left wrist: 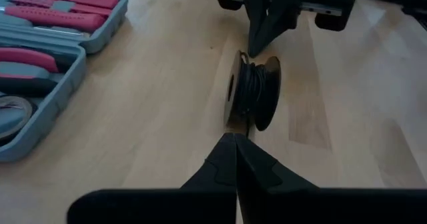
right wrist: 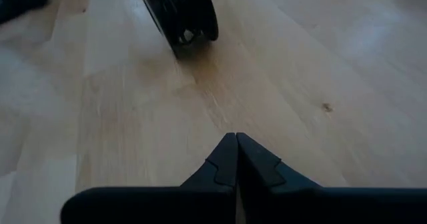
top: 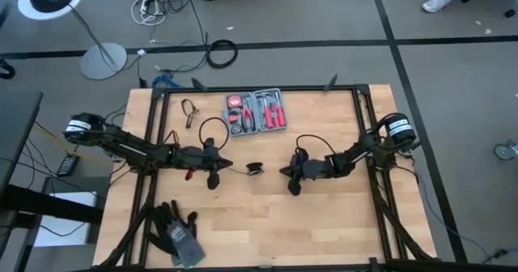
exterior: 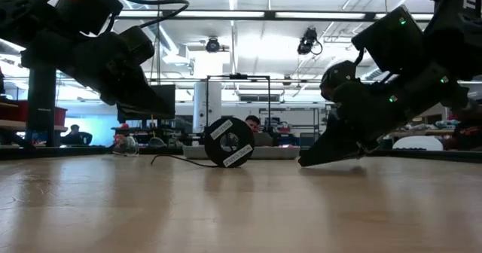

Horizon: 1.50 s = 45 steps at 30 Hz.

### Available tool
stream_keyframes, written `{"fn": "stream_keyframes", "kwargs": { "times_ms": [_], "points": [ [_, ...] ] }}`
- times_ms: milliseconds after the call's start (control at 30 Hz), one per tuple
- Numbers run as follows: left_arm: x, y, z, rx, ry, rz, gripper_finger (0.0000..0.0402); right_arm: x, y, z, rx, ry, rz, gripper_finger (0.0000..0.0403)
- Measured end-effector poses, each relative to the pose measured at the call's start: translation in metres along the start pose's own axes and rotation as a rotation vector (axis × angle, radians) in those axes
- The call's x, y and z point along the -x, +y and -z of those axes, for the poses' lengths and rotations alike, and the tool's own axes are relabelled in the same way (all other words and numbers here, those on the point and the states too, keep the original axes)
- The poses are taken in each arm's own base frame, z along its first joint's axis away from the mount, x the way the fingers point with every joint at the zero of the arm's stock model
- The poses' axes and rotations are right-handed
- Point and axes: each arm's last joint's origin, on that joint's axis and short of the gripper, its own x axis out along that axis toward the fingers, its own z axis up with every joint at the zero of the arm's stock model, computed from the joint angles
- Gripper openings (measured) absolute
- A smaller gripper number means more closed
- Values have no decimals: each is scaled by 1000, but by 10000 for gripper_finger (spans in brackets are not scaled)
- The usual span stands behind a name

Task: Coil cords
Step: Uncoil the black wire from the black spool

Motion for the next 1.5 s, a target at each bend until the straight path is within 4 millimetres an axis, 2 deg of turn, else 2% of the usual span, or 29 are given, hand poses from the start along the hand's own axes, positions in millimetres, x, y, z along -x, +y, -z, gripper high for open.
{"fn": "stream_keyframes", "kwargs": {
  "times_ms": [300, 633, 1500],
  "points": [
    [0, 2, -1, -1, -30, -80, 1, -1, -3, -1, 85, -1, 9, 6],
    [0, 2, -2, 1, -36, -81, 1, -1, -3, -1, 132, -1, 10, 8],
    [0, 1, -2, 3, -37, -62, 1, -2, -5, -1, 140, -3, 19, 3]
  ]
}}
